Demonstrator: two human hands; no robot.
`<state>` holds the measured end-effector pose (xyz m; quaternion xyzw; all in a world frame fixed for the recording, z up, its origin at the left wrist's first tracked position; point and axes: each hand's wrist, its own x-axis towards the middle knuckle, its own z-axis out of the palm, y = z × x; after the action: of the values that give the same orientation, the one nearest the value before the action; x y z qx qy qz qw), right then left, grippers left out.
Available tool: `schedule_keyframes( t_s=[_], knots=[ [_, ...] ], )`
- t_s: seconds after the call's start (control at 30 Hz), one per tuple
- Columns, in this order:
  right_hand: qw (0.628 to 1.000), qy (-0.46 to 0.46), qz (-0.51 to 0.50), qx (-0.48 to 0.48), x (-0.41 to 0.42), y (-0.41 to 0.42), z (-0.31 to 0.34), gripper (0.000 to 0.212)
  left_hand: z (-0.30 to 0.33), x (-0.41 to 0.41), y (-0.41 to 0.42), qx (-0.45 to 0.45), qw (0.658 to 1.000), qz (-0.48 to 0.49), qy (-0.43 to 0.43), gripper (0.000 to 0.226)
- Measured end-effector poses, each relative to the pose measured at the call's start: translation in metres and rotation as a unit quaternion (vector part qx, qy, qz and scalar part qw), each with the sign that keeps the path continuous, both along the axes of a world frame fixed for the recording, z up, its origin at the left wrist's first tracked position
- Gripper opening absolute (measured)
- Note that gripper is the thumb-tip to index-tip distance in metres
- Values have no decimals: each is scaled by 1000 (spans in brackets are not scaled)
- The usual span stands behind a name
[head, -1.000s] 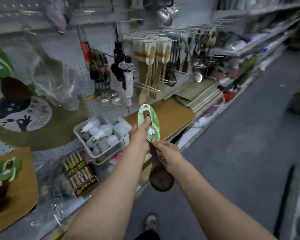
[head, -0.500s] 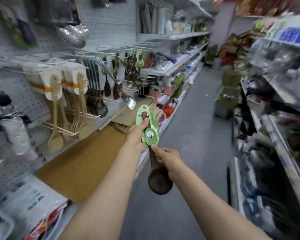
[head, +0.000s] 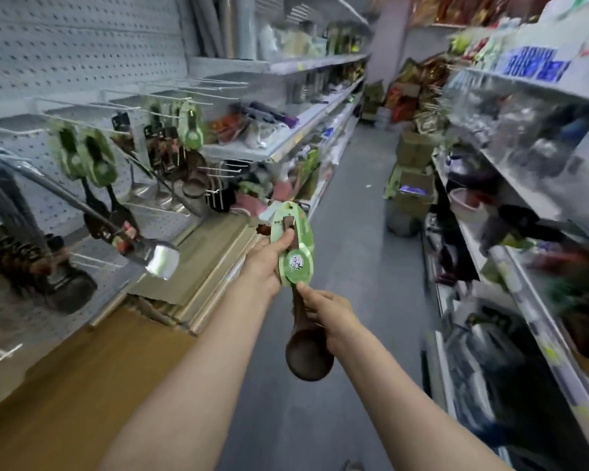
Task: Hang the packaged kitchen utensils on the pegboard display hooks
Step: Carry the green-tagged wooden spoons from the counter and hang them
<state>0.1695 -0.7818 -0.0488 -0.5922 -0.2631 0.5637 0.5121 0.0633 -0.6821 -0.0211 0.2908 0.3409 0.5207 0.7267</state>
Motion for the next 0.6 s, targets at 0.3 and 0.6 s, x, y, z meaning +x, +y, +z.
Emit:
schedule_keyframes(
  t_s=[0.3, 0.6],
  knots=[
    [995, 20, 93, -7, 118, 221, -6, 26, 10, 107, 196, -30, 997, 66, 20, 12],
    [982, 48, 183, 0, 169, 428, 11, 29, 33, 149, 372, -56, 977, 203, 9, 41]
  ],
)
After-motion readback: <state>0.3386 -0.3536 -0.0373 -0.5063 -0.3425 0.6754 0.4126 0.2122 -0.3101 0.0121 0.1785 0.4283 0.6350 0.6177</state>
